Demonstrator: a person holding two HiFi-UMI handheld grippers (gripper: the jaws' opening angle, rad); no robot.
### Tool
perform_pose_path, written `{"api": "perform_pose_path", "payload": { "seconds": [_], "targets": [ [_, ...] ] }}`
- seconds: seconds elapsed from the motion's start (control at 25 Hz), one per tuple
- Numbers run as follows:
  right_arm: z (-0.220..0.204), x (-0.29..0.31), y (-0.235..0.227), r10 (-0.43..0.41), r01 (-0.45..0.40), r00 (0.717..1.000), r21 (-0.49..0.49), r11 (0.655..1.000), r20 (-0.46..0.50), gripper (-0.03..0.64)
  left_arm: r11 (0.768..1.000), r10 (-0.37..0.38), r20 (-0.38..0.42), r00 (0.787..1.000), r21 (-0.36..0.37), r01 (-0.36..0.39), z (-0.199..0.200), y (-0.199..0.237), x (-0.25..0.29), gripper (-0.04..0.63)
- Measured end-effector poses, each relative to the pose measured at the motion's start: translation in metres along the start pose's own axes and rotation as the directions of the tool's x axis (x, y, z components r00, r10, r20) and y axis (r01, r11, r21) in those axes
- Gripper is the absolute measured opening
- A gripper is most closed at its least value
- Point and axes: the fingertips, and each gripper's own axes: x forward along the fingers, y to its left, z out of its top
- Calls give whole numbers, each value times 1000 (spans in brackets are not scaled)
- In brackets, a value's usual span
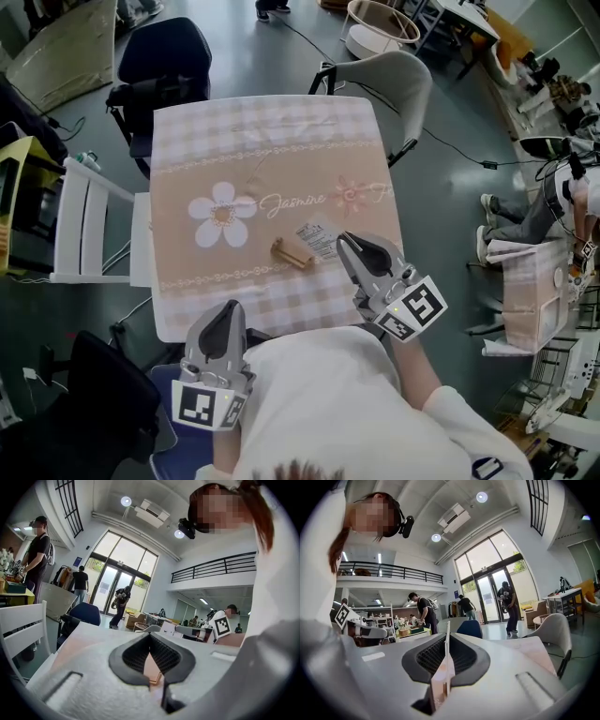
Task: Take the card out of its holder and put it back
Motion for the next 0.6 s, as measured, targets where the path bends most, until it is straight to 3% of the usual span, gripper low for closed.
{"api": "perform_pose_path", "payload": {
  "seconds": [0.6],
  "targets": [
    [-48,36,7,119,-121,988,-21,992,-99,20,1000,-9,-5,1000,-14,9,-1,3,1,3]
  ]
}}
